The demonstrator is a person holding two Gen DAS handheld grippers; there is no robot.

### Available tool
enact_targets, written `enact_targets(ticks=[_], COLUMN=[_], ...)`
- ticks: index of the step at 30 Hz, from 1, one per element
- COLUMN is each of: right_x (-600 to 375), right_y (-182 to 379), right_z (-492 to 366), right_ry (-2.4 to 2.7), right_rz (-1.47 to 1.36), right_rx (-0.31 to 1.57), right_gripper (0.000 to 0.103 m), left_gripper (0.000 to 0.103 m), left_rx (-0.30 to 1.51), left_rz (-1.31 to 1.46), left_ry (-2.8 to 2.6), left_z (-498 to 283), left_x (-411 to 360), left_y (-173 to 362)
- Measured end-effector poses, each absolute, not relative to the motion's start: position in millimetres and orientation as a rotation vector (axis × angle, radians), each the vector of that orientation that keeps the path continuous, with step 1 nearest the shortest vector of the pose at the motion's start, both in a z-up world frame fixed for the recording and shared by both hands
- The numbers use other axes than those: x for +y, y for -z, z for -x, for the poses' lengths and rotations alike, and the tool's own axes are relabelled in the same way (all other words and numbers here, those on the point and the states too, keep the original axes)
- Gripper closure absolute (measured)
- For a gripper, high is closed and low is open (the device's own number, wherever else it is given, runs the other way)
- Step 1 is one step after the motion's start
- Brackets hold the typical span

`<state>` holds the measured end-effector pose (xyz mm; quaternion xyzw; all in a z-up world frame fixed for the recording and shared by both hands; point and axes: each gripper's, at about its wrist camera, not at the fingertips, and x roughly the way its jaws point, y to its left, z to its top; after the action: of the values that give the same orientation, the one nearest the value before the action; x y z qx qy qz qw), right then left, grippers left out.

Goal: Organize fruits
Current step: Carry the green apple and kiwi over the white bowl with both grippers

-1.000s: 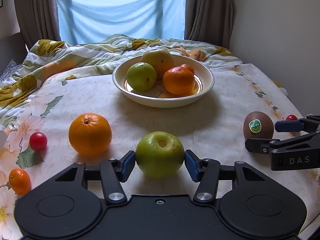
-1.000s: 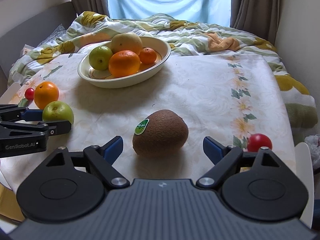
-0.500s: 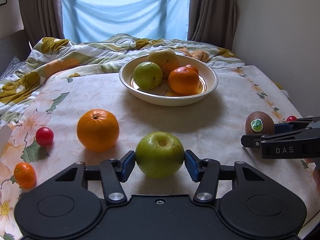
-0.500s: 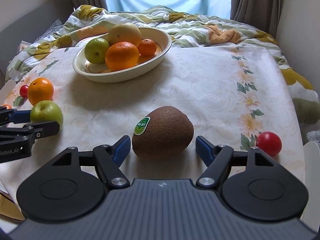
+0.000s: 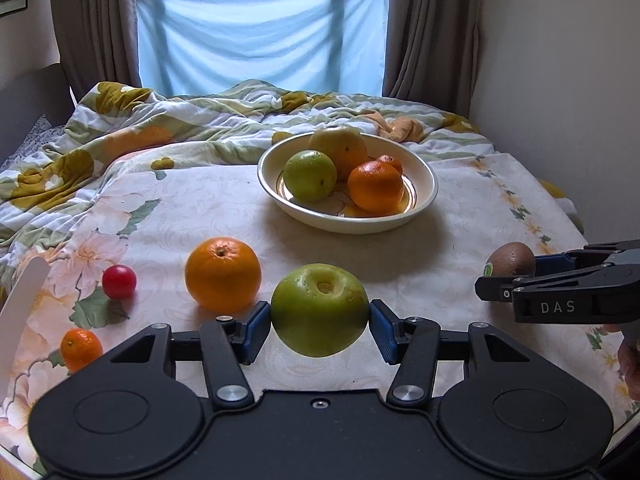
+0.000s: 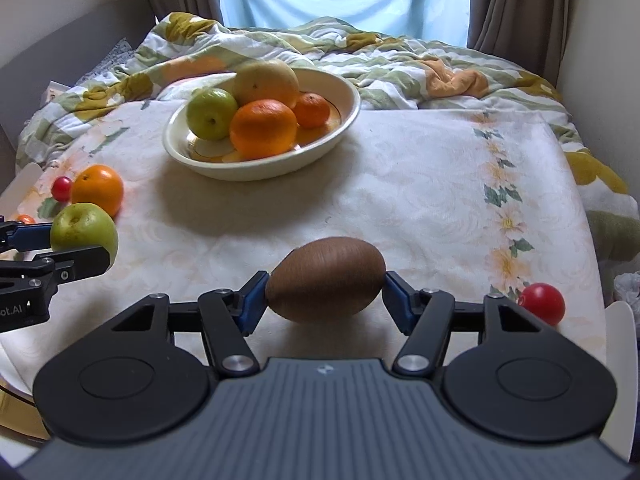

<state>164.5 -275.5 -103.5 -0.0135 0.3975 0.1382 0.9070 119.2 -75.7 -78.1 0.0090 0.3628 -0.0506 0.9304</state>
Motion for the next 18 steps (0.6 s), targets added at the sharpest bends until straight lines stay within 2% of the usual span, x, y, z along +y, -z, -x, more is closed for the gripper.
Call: enact_targets(ticks=[8,18], right_x=[-272,-273], right_y=[90,42], right_z=[-157,-153], right_ry=[-0.304,-0.332], right_rz=[0.019,-0.007], right_rx=[0.813,0.772], right_gripper=[0.027,0.027], left_gripper=[0.045,0.045], left_rx=[0.731,0.71], left_rz=[0.005,0.067], left_ry=[0.095,0.087], left_z=[-110,-111], left_x=[-70,-62], left_y=[61,18])
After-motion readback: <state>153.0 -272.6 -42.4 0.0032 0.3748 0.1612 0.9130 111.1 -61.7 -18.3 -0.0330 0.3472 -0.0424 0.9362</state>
